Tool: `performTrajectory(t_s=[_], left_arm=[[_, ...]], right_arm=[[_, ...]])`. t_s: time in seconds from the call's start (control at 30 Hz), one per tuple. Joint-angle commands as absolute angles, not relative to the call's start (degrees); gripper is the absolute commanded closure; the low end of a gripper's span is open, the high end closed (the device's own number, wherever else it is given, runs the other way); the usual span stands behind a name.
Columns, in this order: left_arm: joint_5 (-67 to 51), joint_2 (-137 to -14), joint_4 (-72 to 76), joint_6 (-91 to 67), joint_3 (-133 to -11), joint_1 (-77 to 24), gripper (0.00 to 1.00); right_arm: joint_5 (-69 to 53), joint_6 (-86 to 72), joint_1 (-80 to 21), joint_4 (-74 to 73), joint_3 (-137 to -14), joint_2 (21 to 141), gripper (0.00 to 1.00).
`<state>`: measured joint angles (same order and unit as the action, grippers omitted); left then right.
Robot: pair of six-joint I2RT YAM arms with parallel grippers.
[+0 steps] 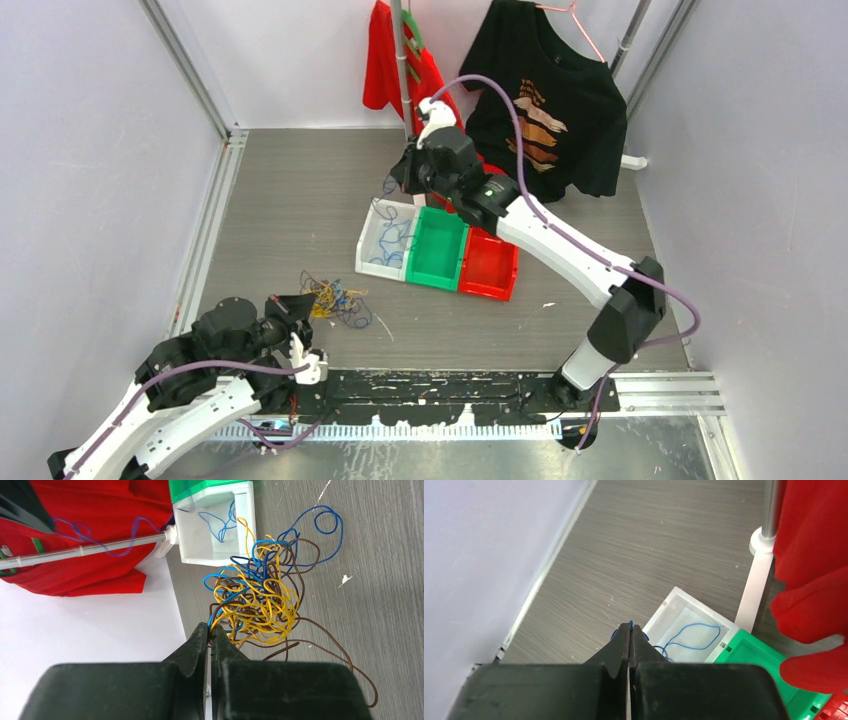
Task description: Untangle the cables
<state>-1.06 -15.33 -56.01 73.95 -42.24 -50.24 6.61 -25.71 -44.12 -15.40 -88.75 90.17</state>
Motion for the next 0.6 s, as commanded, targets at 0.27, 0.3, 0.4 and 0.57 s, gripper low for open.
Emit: performTrajectory(t_s=[0.27, 0.3, 0.4, 0.57], left_arm=[[-2.81, -14.67, -53.11, 74.88, -45.16, -50.30, 1.00], [-2.81, -14.68, -52.87, 74.96, -45.25, -50.33, 1.00], [-2.72, -14.97, -52.22, 74.83, -45.62, -50.28, 1.00], [-3.39, -15.79, -51.11, 74.04, -46.60, -50.33, 1.00]], right_arm=[[4.66, -26.08, -44.04, -10.52, -88.62, 98.17, 0.99], [4.74, -25.79, -44.06, -10.79, -88.84, 98.66, 0.99], [5.29, -24.59, -44.06, -12.18, -89.23, 100.37, 0.99], [6.86, -23.28, -44.44, -15.46, -90.54, 104.25, 0.99]])
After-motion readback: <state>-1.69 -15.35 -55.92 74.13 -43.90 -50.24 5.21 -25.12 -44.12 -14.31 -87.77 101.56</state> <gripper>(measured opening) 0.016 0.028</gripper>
